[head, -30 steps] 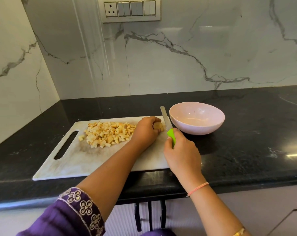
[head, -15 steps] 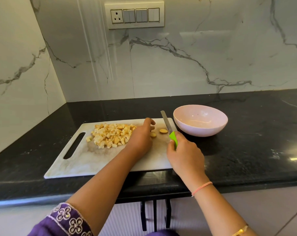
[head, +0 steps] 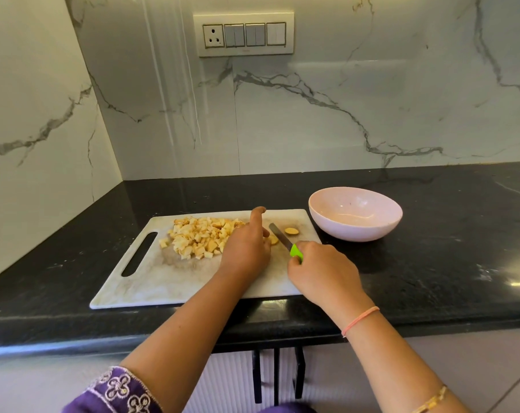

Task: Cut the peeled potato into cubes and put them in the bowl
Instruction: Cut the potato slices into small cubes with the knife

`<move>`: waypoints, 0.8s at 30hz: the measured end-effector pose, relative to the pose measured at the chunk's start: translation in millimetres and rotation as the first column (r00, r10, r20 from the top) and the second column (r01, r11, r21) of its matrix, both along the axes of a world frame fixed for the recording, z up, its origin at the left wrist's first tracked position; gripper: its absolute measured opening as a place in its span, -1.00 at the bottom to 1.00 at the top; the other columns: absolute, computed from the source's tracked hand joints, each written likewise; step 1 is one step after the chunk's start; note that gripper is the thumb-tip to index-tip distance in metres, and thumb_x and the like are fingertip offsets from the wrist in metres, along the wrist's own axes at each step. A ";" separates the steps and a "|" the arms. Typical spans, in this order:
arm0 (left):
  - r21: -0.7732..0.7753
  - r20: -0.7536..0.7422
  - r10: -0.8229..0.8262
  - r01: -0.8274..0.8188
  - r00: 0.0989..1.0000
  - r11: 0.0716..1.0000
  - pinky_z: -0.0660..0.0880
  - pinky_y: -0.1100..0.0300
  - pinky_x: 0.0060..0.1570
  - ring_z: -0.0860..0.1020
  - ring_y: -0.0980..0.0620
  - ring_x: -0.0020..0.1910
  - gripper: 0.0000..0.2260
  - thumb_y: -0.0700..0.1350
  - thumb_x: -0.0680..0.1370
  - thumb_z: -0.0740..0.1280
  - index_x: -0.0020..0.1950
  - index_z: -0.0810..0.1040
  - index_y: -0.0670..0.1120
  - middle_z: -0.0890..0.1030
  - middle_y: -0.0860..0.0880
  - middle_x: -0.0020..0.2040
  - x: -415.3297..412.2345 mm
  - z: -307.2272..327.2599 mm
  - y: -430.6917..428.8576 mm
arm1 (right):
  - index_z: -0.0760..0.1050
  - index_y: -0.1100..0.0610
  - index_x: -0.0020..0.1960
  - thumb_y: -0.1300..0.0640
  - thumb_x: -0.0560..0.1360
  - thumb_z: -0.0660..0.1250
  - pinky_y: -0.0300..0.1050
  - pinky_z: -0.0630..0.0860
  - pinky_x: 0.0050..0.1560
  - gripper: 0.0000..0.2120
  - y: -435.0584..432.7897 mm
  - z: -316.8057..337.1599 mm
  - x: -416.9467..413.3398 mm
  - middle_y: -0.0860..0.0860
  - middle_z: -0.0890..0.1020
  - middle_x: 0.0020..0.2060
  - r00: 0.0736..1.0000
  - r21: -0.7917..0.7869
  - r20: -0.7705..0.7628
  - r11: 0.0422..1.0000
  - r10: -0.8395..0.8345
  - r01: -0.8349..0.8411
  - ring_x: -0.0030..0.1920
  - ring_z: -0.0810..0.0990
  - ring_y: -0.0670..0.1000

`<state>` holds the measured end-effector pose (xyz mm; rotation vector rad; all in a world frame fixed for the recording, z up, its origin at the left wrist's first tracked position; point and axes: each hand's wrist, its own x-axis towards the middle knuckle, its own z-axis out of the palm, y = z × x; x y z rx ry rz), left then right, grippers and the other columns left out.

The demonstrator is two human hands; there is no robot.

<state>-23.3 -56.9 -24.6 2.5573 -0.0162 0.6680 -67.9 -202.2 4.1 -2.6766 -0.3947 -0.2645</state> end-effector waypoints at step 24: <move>0.132 0.004 0.158 -0.158 0.987 0.979 0.47 0.13 -0.20 0.56 0.00 -0.04 -0.70 -0.05 0.57 0.27 0.29 0.34 0.00 0.66 0.03 0.00 3.8 -2.7 -3.2 | 0.48 0.09 0.07 0.09 0.57 0.14 -0.13 0.35 -0.19 -0.82 20.2 18.1 -11.4 0.01 0.56 -0.09 0.998 -0.207 0.056 0.978 0.032 -0.019 -0.04 0.56 0.05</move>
